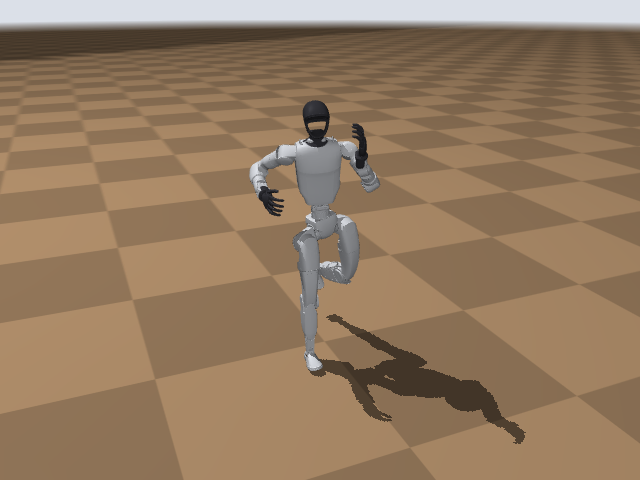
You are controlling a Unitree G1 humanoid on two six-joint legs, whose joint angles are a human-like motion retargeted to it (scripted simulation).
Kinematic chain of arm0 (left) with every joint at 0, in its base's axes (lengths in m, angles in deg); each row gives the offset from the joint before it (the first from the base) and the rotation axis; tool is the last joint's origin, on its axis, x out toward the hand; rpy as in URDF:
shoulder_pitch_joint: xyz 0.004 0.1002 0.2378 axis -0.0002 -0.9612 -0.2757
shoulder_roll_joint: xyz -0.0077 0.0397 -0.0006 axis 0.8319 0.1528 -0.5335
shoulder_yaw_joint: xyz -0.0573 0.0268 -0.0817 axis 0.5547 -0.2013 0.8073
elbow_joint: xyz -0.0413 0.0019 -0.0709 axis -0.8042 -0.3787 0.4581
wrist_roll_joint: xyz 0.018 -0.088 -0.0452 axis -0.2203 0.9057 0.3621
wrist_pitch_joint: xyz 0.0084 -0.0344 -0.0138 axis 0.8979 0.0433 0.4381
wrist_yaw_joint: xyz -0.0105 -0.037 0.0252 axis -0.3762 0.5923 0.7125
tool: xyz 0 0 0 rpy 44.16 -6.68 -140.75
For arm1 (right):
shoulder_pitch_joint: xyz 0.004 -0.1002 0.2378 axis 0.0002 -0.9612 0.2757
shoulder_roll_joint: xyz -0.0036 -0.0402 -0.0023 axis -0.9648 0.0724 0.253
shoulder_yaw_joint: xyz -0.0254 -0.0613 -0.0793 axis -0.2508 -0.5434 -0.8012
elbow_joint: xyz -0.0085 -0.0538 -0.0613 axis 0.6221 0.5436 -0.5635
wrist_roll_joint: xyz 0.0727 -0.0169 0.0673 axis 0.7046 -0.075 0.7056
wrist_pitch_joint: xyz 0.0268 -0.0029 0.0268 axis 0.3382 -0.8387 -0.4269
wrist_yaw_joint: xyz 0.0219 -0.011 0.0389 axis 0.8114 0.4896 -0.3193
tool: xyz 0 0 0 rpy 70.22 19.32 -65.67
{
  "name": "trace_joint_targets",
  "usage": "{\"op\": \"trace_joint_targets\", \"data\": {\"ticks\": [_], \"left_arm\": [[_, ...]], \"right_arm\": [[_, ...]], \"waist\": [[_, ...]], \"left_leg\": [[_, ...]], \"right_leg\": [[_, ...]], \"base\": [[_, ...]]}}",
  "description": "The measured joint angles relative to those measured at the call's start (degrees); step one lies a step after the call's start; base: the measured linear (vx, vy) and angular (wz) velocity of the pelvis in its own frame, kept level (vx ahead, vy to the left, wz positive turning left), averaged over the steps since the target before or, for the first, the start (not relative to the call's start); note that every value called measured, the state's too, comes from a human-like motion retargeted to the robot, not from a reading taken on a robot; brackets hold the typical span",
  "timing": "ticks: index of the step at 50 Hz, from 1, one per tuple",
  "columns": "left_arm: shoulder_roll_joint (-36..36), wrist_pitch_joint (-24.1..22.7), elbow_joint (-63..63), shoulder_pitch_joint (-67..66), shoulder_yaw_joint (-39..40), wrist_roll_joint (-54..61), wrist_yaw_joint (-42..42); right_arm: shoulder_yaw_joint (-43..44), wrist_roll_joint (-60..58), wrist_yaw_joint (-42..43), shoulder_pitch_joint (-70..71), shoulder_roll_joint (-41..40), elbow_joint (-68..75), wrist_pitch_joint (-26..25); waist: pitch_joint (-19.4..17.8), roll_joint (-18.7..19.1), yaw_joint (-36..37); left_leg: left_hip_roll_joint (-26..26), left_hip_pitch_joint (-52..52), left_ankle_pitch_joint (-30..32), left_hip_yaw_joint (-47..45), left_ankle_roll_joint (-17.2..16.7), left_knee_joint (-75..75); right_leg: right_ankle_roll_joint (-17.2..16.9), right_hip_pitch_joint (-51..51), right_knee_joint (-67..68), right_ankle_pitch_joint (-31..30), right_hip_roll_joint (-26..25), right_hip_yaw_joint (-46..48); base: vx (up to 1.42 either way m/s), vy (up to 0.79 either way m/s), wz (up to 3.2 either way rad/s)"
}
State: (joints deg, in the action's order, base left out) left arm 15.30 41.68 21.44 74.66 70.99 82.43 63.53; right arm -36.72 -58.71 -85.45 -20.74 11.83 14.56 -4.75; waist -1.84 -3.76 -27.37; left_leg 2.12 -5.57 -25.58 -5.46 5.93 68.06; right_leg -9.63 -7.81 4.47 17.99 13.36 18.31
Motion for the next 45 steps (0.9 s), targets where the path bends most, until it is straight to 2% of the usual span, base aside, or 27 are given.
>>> {"op": "trace_joint_targets", "data": {"ticks": [2, 3, 5, 7, 8, 10, 13, 15, 17, 18, 20, 21, 22, 23, 24, 25, 27, 28, 30, 33, 35, 37, 40, 41, 43, 45], "left_arm": [[-1.63, 1.43, -0.46, -10.80, 3.43, -1.28, -0.92], [-2.40, 2.56, -1.17, -18.03, 5.39, -1.82, -0.56], [-5.69, 2.83, -0.97, -35.48, 9.41, 3.95, 0.29], [-6.26, 3.65, 1.79, -52.32, 11.97, 11.46, -3.32], [-4.45, 4.41, 4.30, -60.28, 12.67, 13.64, -5.18], [1.80, 4.87, 8.07, -72.62, 12.14, 17.38, -9.34], [9.31, 6.39, 11.25, -86.57, 14.11, 20.93, -15.76], [11.19, 7.35, 12.17, -92.39, 16.05, 22.50, -20.27], [10.91, 7.74, 13.30, -94.82, 18.49, 22.52, -23.09], [10.52, 8.05, 14.14, -94.96, 19.71, 22.78, -23.28], [10.17, 8.43, 16.02, -93.79, 21.50, 22.91, -23.48], [10.24, 8.04, 16.40, -91.82, 21.02, 21.12, -23.80], [10.19, 7.60, 16.45, -89.26, 20.11, 19.24, -23.63], [9.89, 7.06, 15.86, -85.53, 18.35, 17.18, -22.47], [10.00, 6.37, 14.19, -79.80, 15.70, 15.60, -19.24], [10.30, 5.60, 11.97, -73.06, 12.62, 14.26, -14.99], [10.92, 4.70, 4.19, -55.78, 4.11, 7.90, -7.60], [10.81, 4.44, -0.15, -45.59, -0.41, 5.28, -4.12], [8.20, 3.86, -4.99, -27.91, -5.65, 1.97, 0.17], [1.08, 1.29, -4.85, -10.39, -3.64, 1.21, 1.46], [-2.17, -0.77, -2.90, -4.93, -0.67, 2.28, 2.05], [-3.10, -2.09, -0.63, -3.35, 0.80, 3.68, 1.17], [-2.71, -2.98, 2.84, -4.46, 1.28, 3.33, -2.42], [-1.94, -3.44, 4.26, -4.55, 1.56, 4.63, -1.97], [0.10, -3.75, 6.90, -5.40, 1.37, 5.91, -1.53], [1.20, -3.42, 8.00, -8.34, 0.48, 6.13, -1.78]], "right_arm": [[-3.75, -1.90, 2.73, 10.60, -1.48, 2.71, -0.28], [-5.39, -2.65, 2.96, 17.10, -0.56, 3.83, -2.02], [-12.55, -7.19, 10.00, 33.84, -5.58, 7.51, 0.90], [-16.56, -5.08, 14.46, 47.99, -13.33, 6.29, 2.39], [-16.01, -6.04, 14.39, 52.72, -16.72, 4.38, 2.04], [-15.69, -4.99, 15.04, 59.54, -23.25, 0.83, 2.55], [-17.72, -7.50, 17.02, 63.29, -25.46, -4.87, 1.80], [-20.12, -10.05, 16.51, 63.62, -23.56, -7.11, 1.06], [-22.64, -7.37, 13.96, 62.48, -21.46, -9.12, 2.73], [-23.40, -8.31, 13.46, 61.67, -20.09, -10.00, 2.93], [-23.12, -7.68, 11.83, 57.67, -17.28, -11.65, 4.16], [-22.09, -6.79, 10.13, 54.11, -16.17, -11.14, 4.54], [-21.34, -6.47, 8.79, 50.61, -15.11, -9.82, 4.61], [-21.15, -7.28, 8.15, 47.26, -14.15, -6.91, 4.08], [-21.36, -9.65, 8.72, 44.76, -13.61, -2.00, 3.15], [-21.75, -12.79, 9.90, 42.67, -13.28, 3.89, 2.02], [-21.29, -18.71, 13.40, 36.37, -14.20, 17.92, 0.99], [-20.38, -19.54, 14.94, 32.65, -15.06, 24.21, 0.80], [-17.84, -13.56, 15.01, 23.08, -15.88, 30.31, 1.36], [-13.21, -2.81, 10.21, 7.15, -8.74, 26.11, 3.38], [-9.89, -2.50, 6.89, -2.31, -2.08, 23.82, 3.46], [-5.78, -3.33, 3.41, -10.40, 1.66, 23.82, 2.68], [-0.41, -4.79, -0.23, -19.90, 3.30, 24.29, 2.19], [0.94, -5.07, -0.75, -21.15, 3.19, 24.01, 1.44], [2.74, -5.49, -1.51, -22.47, 3.14, 22.43, 0.01], [2.98, -6.12, -1.81, -23.44, 3.20, 20.69, 0.09]], "waist": [[-3.20, 2.11, 4.77], [-4.92, 3.43, 7.35], [-7.06, 3.80, 12.36], [-6.15, 0.92, 18.94], [-5.04, -1.07, 23.45], [-1.38, -6.59, 32.27], [0.03, -13.62, 44.23], [0.69, -15.59, 48.83], [-0.83, -12.98, 51.19], [-2.40, -9.79, 51.84], [-4.53, -1.13, 51.01], [-4.59, 1.77, 49.40], [-4.74, 3.92, 47.55], [-5.07, 4.58, 45.18], [-5.17, 2.72, 42.75], [-5.16, -0.39, 40.27], [-6.21, -4.82, 34.38], [-6.67, -5.92, 32.30], [-7.14, -6.41, 28.77], [-5.66, -3.60, 20.30], [-3.95, -0.44, 13.77], [-2.15, 2.75, 9.32], [0.90, 6.29, 5.60], [0.46, 5.18, 4.60], [-1.00, 1.93, 4.18], [-0.67, -0.65, 5.42]], "left_leg": [[1.51, 10.50, -5.96, 0.69, 2.24, 24.22], [1.79, 15.43, -8.14, 1.18, 2.52, 34.03], [1.84, 24.61, -10.21, 0.65, 1.39, 47.98], [0.44, 33.84, -11.04, -1.30, 2.39, 52.91], [-0.14, 37.92, -10.93, -2.67, 2.78, 52.44], [-2.81, 46.93, -10.44, -4.90, 6.82, 46.87], [-2.61, 48.19, -7.95, -10.13, 8.31, 25.01], [-1.90, 43.74, -5.59, -13.03, 8.11, 4.83], [-0.21, 32.21, -2.65, -15.82, 4.37, -21.43], [1.25, 24.22, -1.17, -17.42, 1.02, -36.17], [6.77, 11.15, 0.68, -20.82, -8.46, -58.66], [9.36, 9.23, 1.09, -21.65, -11.82, -62.25], [11.21, 8.00, 1.86, -21.80, -13.77, -64.63], [11.60, 8.13, 3.37, -20.57, -12.92, -64.61], [9.77, 10.34, 4.15, -18.30, -8.24, -62.34], [6.83, 13.59, 4.56, -15.49, -1.65, -58.94], [3.01, 21.16, -2.78, -10.05, 6.89, -42.24], [2.35, 24.26, -7.10, -8.50, 8.07, -34.26], [1.47, 25.22, -12.59, -6.63, 7.61, -26.76], [0.20, 19.79, -11.98, -3.16, 5.62, -30.66], [1.11, 14.39, -6.93, -0.48, 2.77, -37.39], [3.51, 8.35, 2.09, 1.95, -1.11, -45.98], [6.07, 2.26, 17.76, 5.21, -7.46, -55.25], [4.98, -0.20, 19.59, 5.24, -7.59, -55.65], [3.78, -5.36, 19.22, 2.63, -6.75, -54.12], [3.31, -8.48, 16.58, 0.28, -4.66, -50.17]], "right_leg": [[4.42, -2.47, 7.64, 2.07, -1.86, -2.28], [6.63, -4.69, 13.81, 5.81, -3.28, -4.38], [9.89, -7.64, 24.85, 13.60, -5.36, -8.51], [10.38, -5.94, 25.31, 15.56, -5.93, -12.10], [10.24, -3.85, 22.96, 14.68, -5.88, -14.04], [8.25, -0.22, 15.96, 8.67, -4.14, -16.70], [3.80, 7.37, 7.04, -8.71, -0.35, -19.86], [2.33, 13.21, 1.90, -19.02, 0.80, -19.07], [2.89, 20.49, 2.12, -21.69, -0.92, -14.99], [4.01, 24.65, 4.72, -20.62, -3.00, -12.49], [7.29, 30.19, 17.71, -14.50, -8.72, -7.23], [9.30, 28.95, 29.51, -10.05, -9.85, -4.94], [11.20, 26.79, 41.93, -5.77, -10.26, -3.21], [12.88, 22.77, 55.58, -1.85, -9.22, -2.61], [12.73, 15.97, 69.55, 0.45, -6.98, -3.86], [11.66, 7.79, 83.68, 1.96, -4.13, -6.02], [9.30, -3.16, 100.42, 5.16, -4.66, -10.76], [8.20, -8.17, 106.22, 6.82, -5.59, -12.13], [8.65, -16.43, 112.29, 9.35, -4.47, -12.82], [12.25, -24.42, 105.83, 9.26, 2.51, -9.63], [13.21, -25.84, 93.02, 8.52, 4.80, -5.65], [11.97, -23.57, 72.97, 6.57, 3.10, -1.59], [7.14, -14.02, 29.22, -1.36, -2.33, 2.55], [4.09, -9.74, 15.88, -4.16, -1.77, 2.26], [-2.27, -4.36, -0.47, -5.40, 0.72, 0.93], [-5.31, -3.19, -4.62, -2.32, 4.26, -0.23]], "base": [[1.00, -0.26, -1.29], [1.04, -0.21, -1.67], [1.13, -0.19, -1.91], [1.23, -0.19, -1.86], [1.28, -0.13, -1.66], [1.30, -0.07, -1.29], [1.40, 0.06, -1.25], [1.44, 0.16, -0.97], [1.45, 0.24, -0.96], [1.45, 0.33, -0.80], [1.42, 0.41, -0.15], [1.35, 0.41, 0.60], [1.26, 0.38, 0.92], [1.16, 0.32, 0.94], [1.06, 0.26, 0.94], [0.99, 0.19, 1.28], [0.96, 0.12, 1.75], [0.99, 0.07, 1.74], [1.05, 0.05, 1.50], [1.13, -0.03, 1.44], [1.16, -0.21, 1.22], [1.16, -0.35, 0.85], [1.15, -0.43, 0.80], [1.19, -0.53, 0.92], [1.20, -0.60, 0.60], [1.13, -0.60, -0.07]]}}
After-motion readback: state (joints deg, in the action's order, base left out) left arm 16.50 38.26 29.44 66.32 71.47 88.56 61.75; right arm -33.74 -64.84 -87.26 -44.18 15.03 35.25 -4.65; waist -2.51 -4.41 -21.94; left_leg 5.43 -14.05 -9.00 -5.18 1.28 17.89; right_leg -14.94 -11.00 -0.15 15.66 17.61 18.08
